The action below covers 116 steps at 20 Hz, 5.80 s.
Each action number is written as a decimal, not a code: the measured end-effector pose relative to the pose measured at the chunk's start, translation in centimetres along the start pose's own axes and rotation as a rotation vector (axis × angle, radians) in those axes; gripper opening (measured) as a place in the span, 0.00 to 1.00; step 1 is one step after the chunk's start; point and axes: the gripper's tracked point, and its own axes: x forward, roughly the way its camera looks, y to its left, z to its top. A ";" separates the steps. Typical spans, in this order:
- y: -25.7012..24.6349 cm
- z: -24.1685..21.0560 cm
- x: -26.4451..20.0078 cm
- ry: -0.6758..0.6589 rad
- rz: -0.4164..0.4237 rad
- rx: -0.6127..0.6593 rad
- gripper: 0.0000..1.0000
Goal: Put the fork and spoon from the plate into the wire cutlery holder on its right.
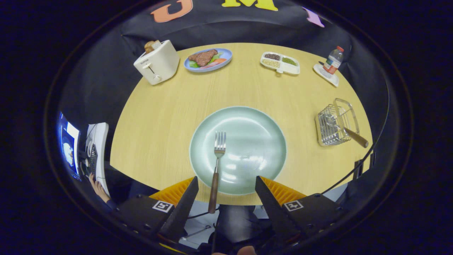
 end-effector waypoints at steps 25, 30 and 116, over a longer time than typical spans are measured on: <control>-1.5 -1.0 5.8 0.112 -0.074 -0.009 0.05; -1.4 -0.9 5.5 0.102 -0.040 -0.020 0.05; -22.8 6.5 -23.3 -0.732 -0.062 0.135 0.97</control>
